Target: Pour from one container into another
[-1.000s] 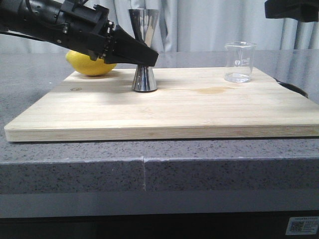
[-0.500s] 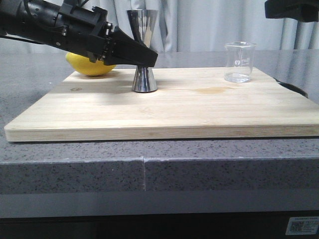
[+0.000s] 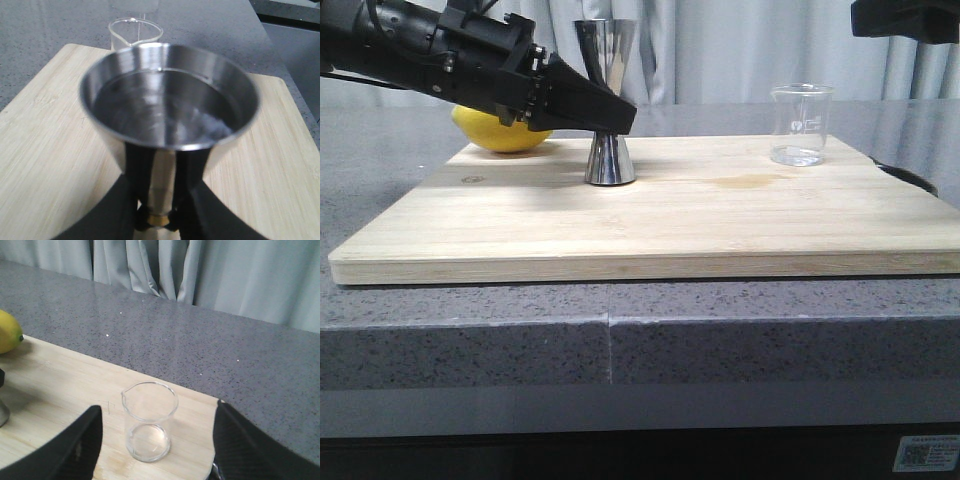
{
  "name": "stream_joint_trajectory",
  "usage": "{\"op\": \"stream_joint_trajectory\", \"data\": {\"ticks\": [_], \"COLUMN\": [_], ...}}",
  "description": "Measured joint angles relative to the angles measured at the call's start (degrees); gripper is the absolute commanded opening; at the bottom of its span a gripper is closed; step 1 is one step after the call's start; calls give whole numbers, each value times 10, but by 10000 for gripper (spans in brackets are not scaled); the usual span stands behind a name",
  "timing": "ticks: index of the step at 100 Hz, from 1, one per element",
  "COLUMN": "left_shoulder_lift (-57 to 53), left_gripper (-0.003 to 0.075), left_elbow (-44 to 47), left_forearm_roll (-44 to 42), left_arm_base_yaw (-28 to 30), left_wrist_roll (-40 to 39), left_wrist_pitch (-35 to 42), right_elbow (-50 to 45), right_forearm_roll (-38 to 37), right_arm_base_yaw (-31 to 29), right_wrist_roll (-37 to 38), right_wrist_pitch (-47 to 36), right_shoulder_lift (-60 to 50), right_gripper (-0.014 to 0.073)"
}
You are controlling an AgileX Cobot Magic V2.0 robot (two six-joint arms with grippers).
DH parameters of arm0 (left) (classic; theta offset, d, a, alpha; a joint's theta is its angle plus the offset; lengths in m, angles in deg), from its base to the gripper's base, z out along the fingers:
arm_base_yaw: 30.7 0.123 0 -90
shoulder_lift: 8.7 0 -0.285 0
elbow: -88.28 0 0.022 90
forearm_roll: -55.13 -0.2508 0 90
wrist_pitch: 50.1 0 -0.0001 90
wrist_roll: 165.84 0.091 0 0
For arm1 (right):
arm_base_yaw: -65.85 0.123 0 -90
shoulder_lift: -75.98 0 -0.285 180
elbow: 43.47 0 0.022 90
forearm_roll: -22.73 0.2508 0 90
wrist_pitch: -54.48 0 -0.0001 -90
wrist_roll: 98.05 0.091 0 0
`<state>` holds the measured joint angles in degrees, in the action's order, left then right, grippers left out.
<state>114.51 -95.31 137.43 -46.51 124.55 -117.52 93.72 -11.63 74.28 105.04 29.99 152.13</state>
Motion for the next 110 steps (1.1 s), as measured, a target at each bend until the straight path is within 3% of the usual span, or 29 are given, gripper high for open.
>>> {"op": "stream_joint_trajectory", "data": {"ticks": [79, 99, 110], "left_shoulder_lift": [0, 0, 0], "left_gripper": [-6, 82, 86], "left_elbow": [0, 0, 0], "left_forearm_roll": [-2, -2, -2], "left_arm_base_yaw": [0, 0, 0], "left_wrist_roll": [1, 1, 1], "left_wrist_pitch": [0, 0, 0], "right_elbow": [0, 0, 0], "right_forearm_roll": [0, 0, 0], "right_arm_base_yaw": [0, 0, 0], "right_wrist_roll": [0, 0, 0], "right_wrist_pitch": [0, 0, 0], "right_shoulder_lift": [0, 0, 0], "right_gripper": [428, 428, 428]}}
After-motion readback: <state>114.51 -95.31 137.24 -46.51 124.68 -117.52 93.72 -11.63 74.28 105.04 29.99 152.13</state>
